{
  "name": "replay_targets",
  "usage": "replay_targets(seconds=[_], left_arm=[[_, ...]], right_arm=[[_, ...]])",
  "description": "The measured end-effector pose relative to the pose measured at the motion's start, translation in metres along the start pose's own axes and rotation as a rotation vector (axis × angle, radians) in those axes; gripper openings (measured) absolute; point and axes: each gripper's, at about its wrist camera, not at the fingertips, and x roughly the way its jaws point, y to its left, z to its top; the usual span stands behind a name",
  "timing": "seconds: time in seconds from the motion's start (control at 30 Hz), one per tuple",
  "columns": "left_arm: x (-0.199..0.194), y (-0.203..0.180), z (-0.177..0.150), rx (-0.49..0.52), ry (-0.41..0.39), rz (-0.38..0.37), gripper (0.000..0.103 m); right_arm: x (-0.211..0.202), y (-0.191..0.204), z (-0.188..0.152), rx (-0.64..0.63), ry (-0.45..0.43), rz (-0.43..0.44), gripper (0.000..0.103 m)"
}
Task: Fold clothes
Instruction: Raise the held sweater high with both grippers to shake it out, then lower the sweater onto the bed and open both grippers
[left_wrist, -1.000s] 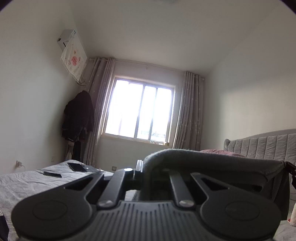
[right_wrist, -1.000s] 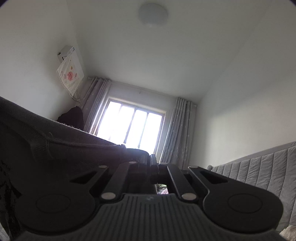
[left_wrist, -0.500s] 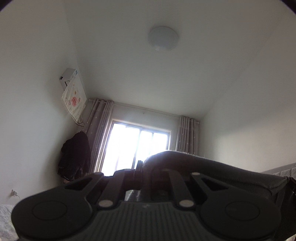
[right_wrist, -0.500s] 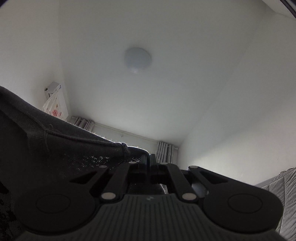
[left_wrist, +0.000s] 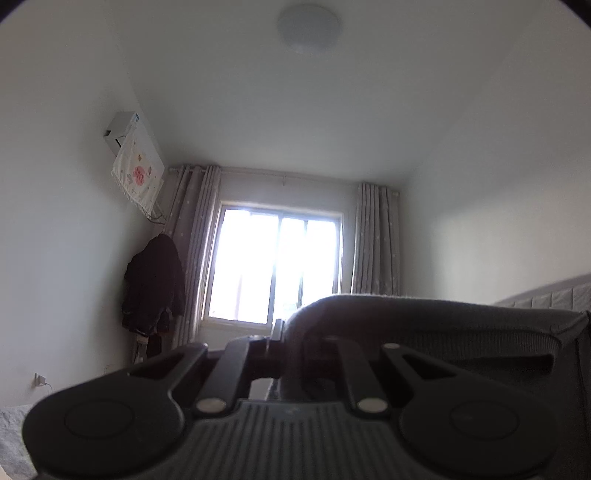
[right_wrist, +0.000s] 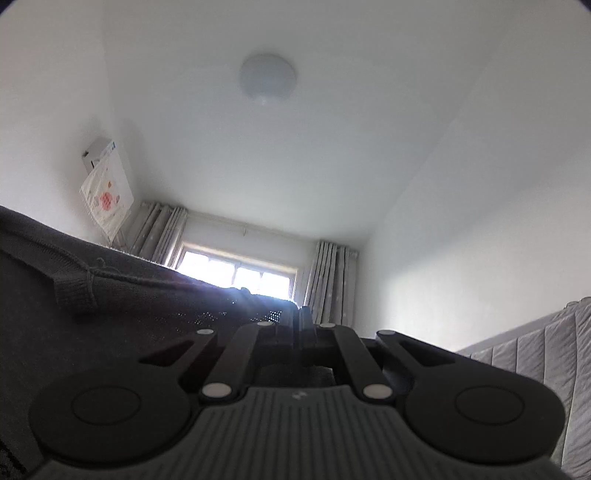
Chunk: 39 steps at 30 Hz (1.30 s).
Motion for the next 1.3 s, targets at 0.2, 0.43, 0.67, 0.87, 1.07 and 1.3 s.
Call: replay_targets(seconds=[0.2,0.43,0.67,0.87,1.07,1.3], left_arm=[[0.063,0.000,-0.071,0.086,0.234,0.011,0.008],[0.089,-0.001,-0.157,0.166,0.442,0.013,0.008],[0.116,0.001,-0.171,0.242,0.474,0.007,0.009],[0.159,-0.010,-0.176,0.330,0.475,0.010,0.009],[0.202,-0.012,-0.196,0.414,0.525,0.027,0.009],[0.235,0.005,-0.242,0.417,0.654,0.062,0.009]], right_arm=[[0.058,0.026,-0.082,-0.053,0.257,0.064,0.001],[0.081,0.076,-0.152,-0.212,0.476,0.149,0.001],[0.071,0.069,-0.149,-0.256,0.544,0.166,0.001],[0.084,0.077,-0.154,-0.257,0.540,0.142,0.001],[0.113,0.091,-0.177,-0.241,0.592,0.135,0.001],[0.133,0.126,-0.216,-0.243,0.704,0.144,0.001]])
